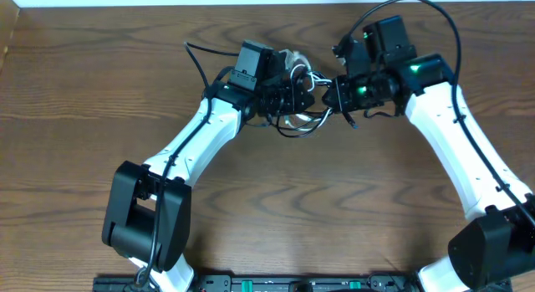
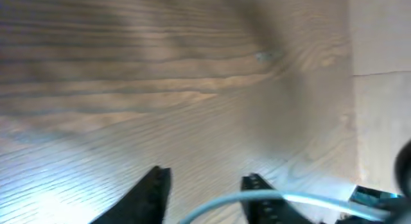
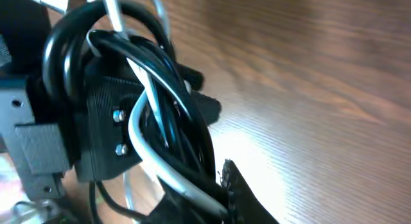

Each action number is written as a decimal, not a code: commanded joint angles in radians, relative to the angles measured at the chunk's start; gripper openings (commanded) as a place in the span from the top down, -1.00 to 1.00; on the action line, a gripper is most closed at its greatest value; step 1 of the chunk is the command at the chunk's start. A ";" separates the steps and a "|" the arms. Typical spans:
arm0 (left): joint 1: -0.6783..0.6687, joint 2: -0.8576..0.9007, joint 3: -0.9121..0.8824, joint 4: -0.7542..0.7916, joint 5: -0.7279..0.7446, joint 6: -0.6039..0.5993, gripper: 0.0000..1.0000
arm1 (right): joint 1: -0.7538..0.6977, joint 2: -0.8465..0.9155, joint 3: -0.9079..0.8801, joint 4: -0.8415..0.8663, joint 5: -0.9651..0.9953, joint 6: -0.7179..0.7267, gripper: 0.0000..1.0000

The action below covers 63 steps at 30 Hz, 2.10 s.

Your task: Untangle cables

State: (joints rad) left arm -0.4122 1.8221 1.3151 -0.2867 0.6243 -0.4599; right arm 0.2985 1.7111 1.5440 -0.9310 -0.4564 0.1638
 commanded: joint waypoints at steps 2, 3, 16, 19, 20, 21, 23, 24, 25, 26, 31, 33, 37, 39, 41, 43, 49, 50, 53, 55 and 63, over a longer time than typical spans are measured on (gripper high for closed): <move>-0.002 0.007 0.009 0.002 -0.005 0.021 0.85 | -0.077 0.000 0.025 -0.005 -0.037 -0.006 0.49; -0.002 0.007 0.009 0.006 -0.003 0.021 0.85 | -0.089 0.000 0.025 -0.005 -0.024 -0.004 0.38; 0.018 0.007 0.009 0.061 0.139 0.040 0.85 | -0.134 0.000 0.025 -0.004 -0.084 -0.078 -0.05; 0.035 0.007 0.009 0.061 0.177 0.039 0.85 | -0.126 0.000 0.025 -0.004 -0.100 -0.100 -0.01; 0.041 0.007 0.009 0.061 0.199 0.039 0.85 | -0.126 0.000 0.025 -0.005 -0.100 -0.103 0.03; 0.045 0.007 0.009 0.060 0.215 0.039 0.85 | -0.127 0.000 0.025 -0.006 -0.100 -0.103 0.07; 0.057 0.007 0.009 0.057 0.250 0.031 0.85 | -0.127 0.000 0.025 -0.008 -0.100 -0.103 0.13; 0.062 0.007 0.009 0.056 0.256 0.018 0.85 | -0.127 0.000 0.025 -0.008 -0.101 -0.103 0.14; 0.067 0.007 0.009 0.053 0.255 0.002 0.85 | -0.127 0.000 0.025 -0.008 -0.104 -0.104 0.14; 0.072 0.007 0.009 0.053 0.255 -0.014 0.85 | -0.126 0.000 0.025 -0.008 -0.114 -0.111 0.14; 0.093 0.007 0.009 0.053 0.255 -0.161 0.85 | -0.125 0.000 0.025 -0.014 -0.156 -0.128 0.24; 0.095 0.007 0.009 0.055 0.254 -0.217 0.85 | -0.116 0.000 0.025 -0.027 -0.149 -0.127 0.29; 0.095 0.007 0.009 0.062 0.250 -0.296 0.85 | -0.081 0.000 0.025 -0.034 -0.149 -0.114 0.31; 0.095 0.007 0.009 0.062 0.244 -0.305 0.85 | -0.061 0.000 0.025 -0.033 -0.148 -0.098 0.32; 0.095 0.007 0.009 0.061 0.235 -0.305 0.85 | -0.039 0.000 0.025 -0.032 -0.127 -0.079 0.33; 0.095 0.007 0.009 0.061 0.236 -0.305 0.85 | -0.019 0.000 0.025 -0.029 -0.080 -0.047 0.34; 0.089 0.007 0.009 0.061 0.236 -0.309 0.85 | 0.036 0.000 0.025 -0.003 0.018 0.021 0.41; 0.087 0.007 0.009 0.061 0.236 -0.309 0.85 | 0.041 0.000 0.025 0.007 0.020 0.031 0.44; 0.080 0.007 0.009 0.060 0.236 -0.309 0.85 | 0.050 0.000 0.025 0.042 0.021 0.054 0.51; 0.076 0.007 0.009 0.060 0.236 -0.309 0.85 | 0.053 0.000 0.025 0.063 0.021 0.066 0.59; 0.066 0.007 0.009 0.057 0.236 -0.309 0.85 | 0.055 0.000 0.025 0.112 -0.011 0.099 0.77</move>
State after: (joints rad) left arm -0.3225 1.8256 1.3167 -0.2279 0.8249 -0.7746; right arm 0.3370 1.7123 1.5459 -0.8394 -0.4179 0.2394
